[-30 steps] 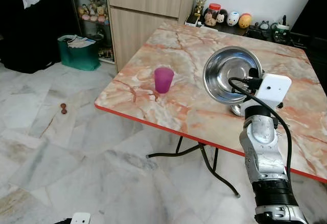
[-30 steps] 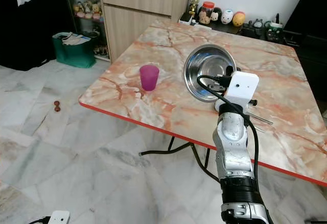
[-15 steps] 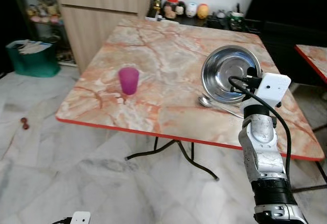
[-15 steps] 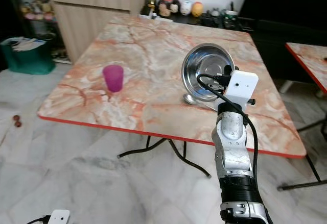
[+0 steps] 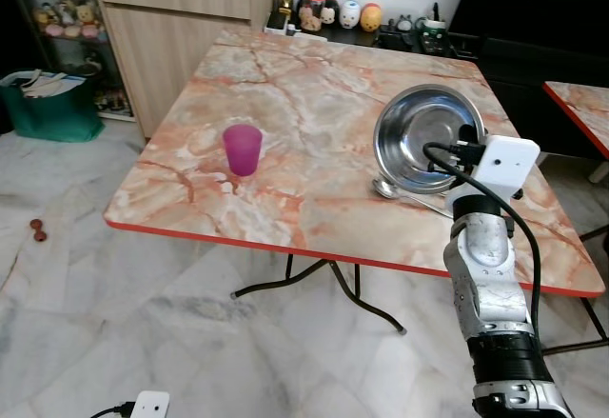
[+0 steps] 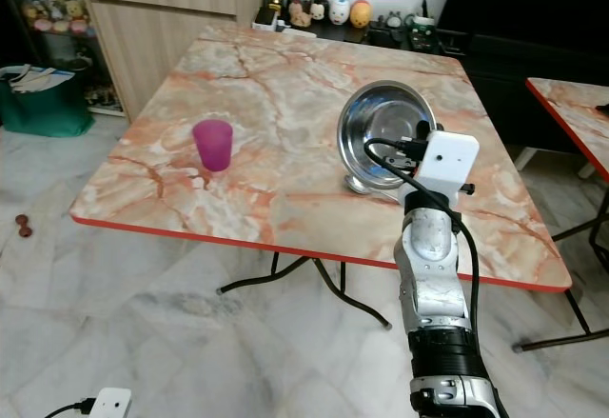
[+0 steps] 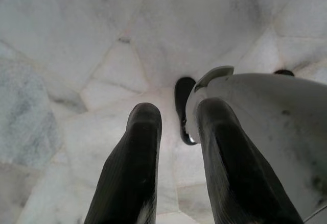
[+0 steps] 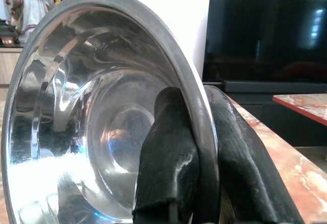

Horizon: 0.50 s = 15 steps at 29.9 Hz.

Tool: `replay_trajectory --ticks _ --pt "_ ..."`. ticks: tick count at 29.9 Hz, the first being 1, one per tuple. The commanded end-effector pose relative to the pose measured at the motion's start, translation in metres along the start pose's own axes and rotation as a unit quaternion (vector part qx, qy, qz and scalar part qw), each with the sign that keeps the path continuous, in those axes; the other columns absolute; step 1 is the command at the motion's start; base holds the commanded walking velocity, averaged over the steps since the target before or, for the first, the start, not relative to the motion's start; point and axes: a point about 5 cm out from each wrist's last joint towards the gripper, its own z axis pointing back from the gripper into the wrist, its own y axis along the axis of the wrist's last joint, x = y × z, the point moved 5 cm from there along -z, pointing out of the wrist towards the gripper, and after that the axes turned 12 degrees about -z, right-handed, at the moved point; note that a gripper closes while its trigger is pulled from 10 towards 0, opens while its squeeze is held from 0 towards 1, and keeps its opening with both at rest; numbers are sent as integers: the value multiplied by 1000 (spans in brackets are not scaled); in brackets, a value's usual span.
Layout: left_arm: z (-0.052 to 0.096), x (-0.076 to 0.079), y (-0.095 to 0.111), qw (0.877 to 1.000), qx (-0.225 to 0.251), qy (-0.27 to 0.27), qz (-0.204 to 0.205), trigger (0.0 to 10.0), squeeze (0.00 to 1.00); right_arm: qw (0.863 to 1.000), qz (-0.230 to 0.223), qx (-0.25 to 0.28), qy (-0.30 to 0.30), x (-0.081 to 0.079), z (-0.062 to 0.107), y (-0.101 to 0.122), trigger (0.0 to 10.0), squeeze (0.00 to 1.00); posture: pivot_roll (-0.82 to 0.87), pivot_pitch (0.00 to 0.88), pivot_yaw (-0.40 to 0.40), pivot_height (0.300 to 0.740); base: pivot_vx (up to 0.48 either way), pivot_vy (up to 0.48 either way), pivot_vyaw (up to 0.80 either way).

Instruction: Setting the table

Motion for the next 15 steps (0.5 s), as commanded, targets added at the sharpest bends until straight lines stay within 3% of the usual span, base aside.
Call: replay_trajectory --ticks 1,7,10,15 --pt "-1 6 0 1000 -2 -7 -4 10000 0 1000 2 17 -14 9 -3 9 10000 0 185 0 -125 707 0 -371 0" --pt "-1 6 0 1000 -1 -5 -1 10000 0 1000 -3 8 -16 9 -4 6 10000 0 185 0 -124 707 0 -368 0" --pt "-1 6 0 1000 -1 -5 -1 10000 0 1000 -2 4 -17 9 -4 5 10000 0 185 0 -122 707 0 -355 -715" --pt "-1 5 1 1000 -1 -6 -3 10000 0 1000 0 9 -15 8 -4 6 10000 0 184 0 -120 707 0 -313 0"
